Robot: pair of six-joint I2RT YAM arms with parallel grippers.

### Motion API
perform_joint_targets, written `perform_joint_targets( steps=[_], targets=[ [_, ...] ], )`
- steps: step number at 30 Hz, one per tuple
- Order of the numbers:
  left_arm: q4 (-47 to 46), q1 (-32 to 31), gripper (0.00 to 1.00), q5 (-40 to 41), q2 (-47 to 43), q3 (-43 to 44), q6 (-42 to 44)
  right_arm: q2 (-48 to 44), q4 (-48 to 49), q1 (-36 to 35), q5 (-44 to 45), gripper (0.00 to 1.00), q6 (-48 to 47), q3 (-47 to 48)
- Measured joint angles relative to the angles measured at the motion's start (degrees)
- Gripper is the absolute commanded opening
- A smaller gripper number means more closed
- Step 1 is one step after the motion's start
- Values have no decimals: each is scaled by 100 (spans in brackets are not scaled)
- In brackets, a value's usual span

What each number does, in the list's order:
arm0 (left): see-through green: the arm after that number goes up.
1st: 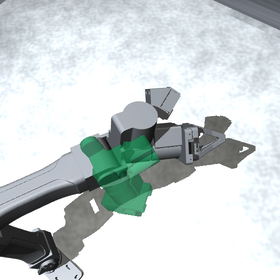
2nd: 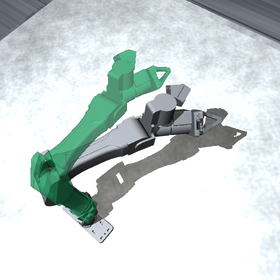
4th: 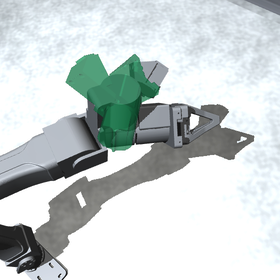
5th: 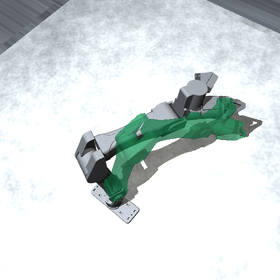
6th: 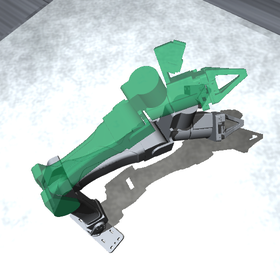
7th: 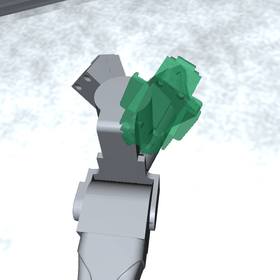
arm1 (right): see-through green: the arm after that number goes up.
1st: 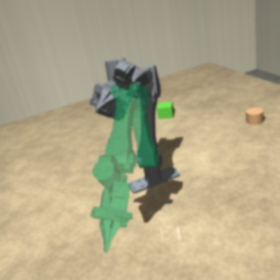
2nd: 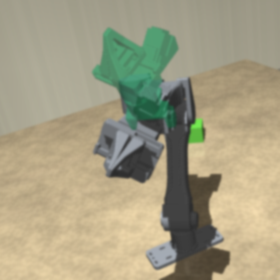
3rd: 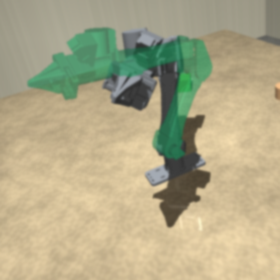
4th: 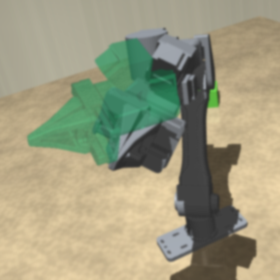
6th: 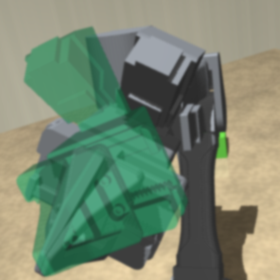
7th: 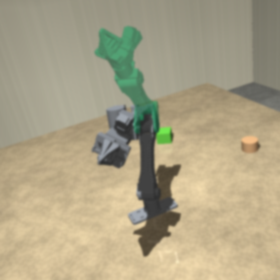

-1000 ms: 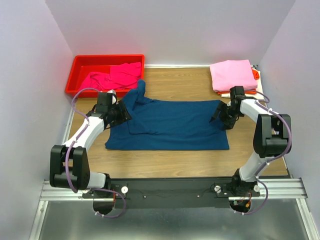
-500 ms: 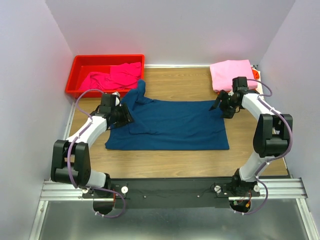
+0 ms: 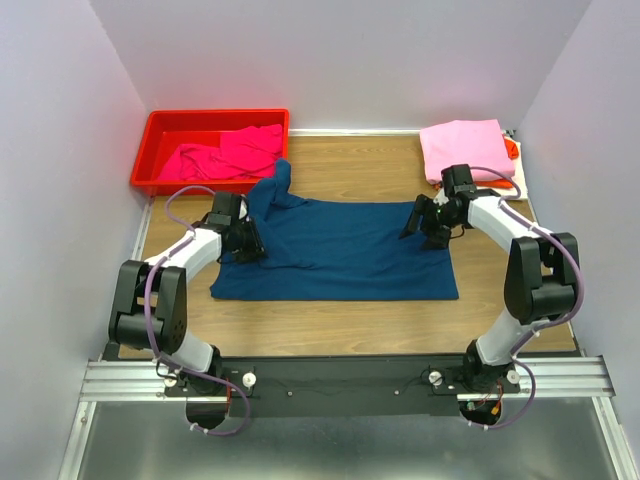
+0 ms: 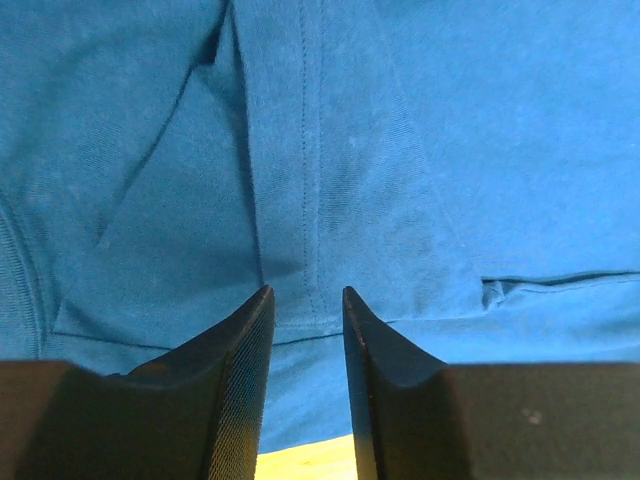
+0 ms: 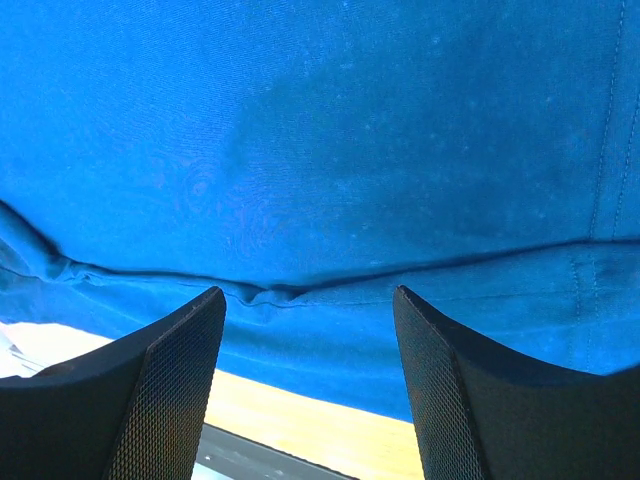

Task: Fold and stack the t-shirts
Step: Fold the tshirt

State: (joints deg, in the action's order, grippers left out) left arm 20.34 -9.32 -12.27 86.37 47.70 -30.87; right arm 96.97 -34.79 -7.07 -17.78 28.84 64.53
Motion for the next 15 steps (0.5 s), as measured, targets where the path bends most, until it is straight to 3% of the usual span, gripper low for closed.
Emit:
perform_joint_targets(
  steps=[15],
  targets=[
    [310,-214,43,542,98,-48,-4,214,-24,-120,-37,75,-245,-358]
  ],
)
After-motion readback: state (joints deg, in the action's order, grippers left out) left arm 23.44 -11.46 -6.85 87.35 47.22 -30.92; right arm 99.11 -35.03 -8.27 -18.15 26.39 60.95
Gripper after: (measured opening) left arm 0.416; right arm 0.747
